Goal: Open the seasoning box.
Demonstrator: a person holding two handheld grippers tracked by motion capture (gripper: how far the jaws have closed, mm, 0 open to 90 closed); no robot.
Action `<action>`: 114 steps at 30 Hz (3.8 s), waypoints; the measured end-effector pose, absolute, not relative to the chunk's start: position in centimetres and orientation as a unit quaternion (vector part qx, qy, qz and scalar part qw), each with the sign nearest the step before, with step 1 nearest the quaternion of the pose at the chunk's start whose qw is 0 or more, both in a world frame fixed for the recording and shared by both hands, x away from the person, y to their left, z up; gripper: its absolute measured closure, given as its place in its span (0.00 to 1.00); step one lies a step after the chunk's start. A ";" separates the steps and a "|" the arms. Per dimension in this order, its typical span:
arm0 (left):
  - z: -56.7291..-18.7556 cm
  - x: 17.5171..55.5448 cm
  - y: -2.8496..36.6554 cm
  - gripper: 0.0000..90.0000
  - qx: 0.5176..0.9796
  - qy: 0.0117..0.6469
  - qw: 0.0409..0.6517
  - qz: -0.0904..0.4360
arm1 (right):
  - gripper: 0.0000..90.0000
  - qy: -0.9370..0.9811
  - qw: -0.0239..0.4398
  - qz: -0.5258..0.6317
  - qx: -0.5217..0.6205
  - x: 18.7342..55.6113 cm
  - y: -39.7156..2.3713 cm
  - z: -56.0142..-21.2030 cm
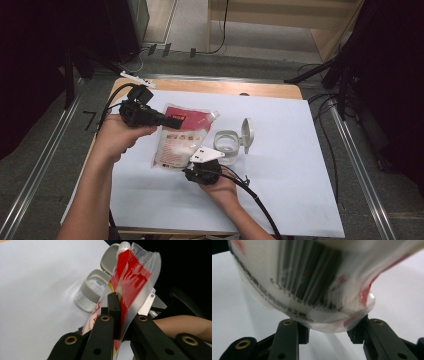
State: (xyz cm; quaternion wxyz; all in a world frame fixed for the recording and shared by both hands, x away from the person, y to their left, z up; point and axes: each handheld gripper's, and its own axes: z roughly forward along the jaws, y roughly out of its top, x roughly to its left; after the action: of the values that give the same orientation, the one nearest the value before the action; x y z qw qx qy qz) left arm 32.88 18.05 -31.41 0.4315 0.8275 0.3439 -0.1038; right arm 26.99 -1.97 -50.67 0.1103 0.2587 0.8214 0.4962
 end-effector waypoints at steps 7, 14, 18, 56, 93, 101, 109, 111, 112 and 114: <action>-32.1 33.2 16.8 1.00 0.836 0.358 0.409 -0.071 | 0.58 0.836 0.131 0.475 0.243 25.6 -1.5 -49.9; -32.7 33.3 16.1 0.99 0.841 0.356 0.404 -0.059 | 0.58 0.827 0.089 0.492 0.258 25.2 -1.5 -49.5; -33.1 33.3 15.8 0.95 0.859 0.340 0.379 -0.060 | 0.58 0.827 0.063 0.497 0.256 24.9 -1.7 -49.1; -33.4 32.8 13.2 0.91 0.851 0.338 0.389 -0.100 | 0.64 0.781 -0.016 0.547 0.302 23.0 -2.0 -46.4; -33.4 32.5 12.4 0.90 0.852 0.369 0.346 -0.131 | 0.68 0.784 -0.013 0.533 0.318 22.5 -1.2 -46.0; -33.4 32.6 12.9 0.90 0.856 0.352 0.357 -0.129 | 0.68 0.775 -0.019 0.545 0.319 22.5 -1.6 -46.2; -33.4 32.5 13.3 0.89 0.865 0.325 0.366 -0.113 | 0.69 0.767 -0.034 0.558 0.315 22.5 -1.9 -46.0; -33.4 32.5 13.2 0.90 0.862 0.334 0.362 -0.119 | 0.69 0.766 -0.034 0.559 0.316 22.5 -2.0 -45.9; -33.4 32.6 13.1 0.91 0.859 0.341 0.361 -0.125 | 0.68 0.768 -0.033 0.556 0.315 22.6 -2.0 -45.8; -33.4 32.6 12.9 0.94 0.863 0.338 0.357 -0.122 | 0.68 0.774 -0.025 0.550 0.312 22.5 -1.9 -45.7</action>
State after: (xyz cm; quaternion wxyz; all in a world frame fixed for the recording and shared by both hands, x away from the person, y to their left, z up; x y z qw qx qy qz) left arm 32.56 12.94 -33.37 0.3565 0.8626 0.3378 -0.1216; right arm 22.48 -1.92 -45.69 -0.0255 0.3116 0.7741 0.5505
